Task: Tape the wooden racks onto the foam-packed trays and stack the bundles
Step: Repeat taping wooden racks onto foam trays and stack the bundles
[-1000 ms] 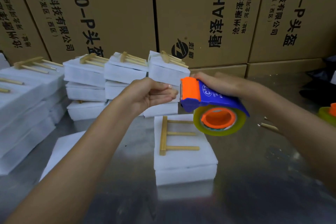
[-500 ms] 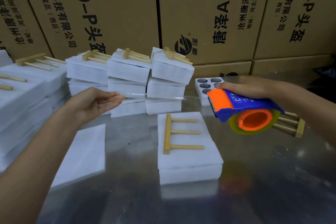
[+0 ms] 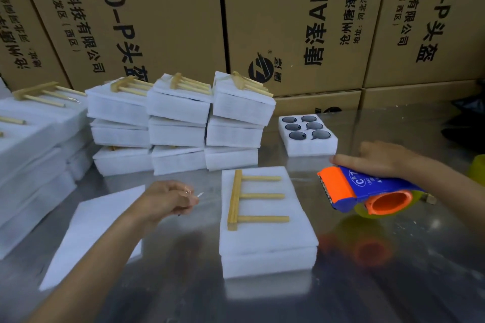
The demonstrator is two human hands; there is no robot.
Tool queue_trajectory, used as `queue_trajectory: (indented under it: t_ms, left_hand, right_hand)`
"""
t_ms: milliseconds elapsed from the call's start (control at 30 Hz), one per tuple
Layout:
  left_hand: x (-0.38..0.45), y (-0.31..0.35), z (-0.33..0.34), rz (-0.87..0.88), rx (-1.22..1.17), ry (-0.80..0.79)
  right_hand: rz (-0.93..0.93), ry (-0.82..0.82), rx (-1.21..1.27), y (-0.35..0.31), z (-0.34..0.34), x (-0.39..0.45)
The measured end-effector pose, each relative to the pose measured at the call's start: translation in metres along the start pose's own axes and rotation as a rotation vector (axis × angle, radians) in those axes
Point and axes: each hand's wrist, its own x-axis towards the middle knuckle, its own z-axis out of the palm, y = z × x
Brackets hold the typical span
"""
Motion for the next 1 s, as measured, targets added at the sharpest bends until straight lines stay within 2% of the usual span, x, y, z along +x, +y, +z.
queue_trajectory:
  t_ms: [100,267,400,500,533,633,667,733,833,900,1000]
  left_hand:
    - [-0.004,-0.006,0.024,0.013,0.158,0.004]
    - [-0.004,-0.018,0.061,0.049,0.257,-0.069]
    - [-0.005,-0.019,0.056,0.059,0.837,0.058]
    - [-0.006,-0.001,0.051,0.052,0.99,0.129]
    - [-0.005,0.009,0.054,0.141,0.985,0.167]
    - [0.003,0.046,0.083,0.573,0.816,0.252]
    - [0.006,0.059,0.101,0.647,0.743,0.213]
    - [0.008,0.074,0.146,0.65,0.684,0.027]
    - [0.012,0.06,0.196,0.595,0.842,-0.23]
    - [0.018,0.044,0.205,0.639,1.062,-0.236]
    - [0.026,0.033,0.206,0.685,1.126,-0.203]
  right_hand:
    - [-0.01,0.009,-0.013,0.002,0.011,0.001]
    - [-0.04,0.028,-0.008,0.007,0.022,0.006]
    - [-0.052,0.063,-0.009,0.011,0.027,0.009]
    - [-0.063,0.08,-0.004,0.012,0.029,0.011]
    - [-0.064,0.081,0.002,0.013,0.03,0.013]
    - [-0.068,0.103,0.008,0.015,0.032,0.017]
    - [-0.069,0.11,0.012,0.015,0.032,0.018]
    - [-0.067,0.109,0.015,0.015,0.032,0.018]
    - [-0.071,0.091,-0.014,0.015,0.032,0.017]
    - [-0.093,0.099,-0.039,0.015,0.03,0.017]
    - [-0.089,0.056,-0.039,0.021,0.025,0.016]
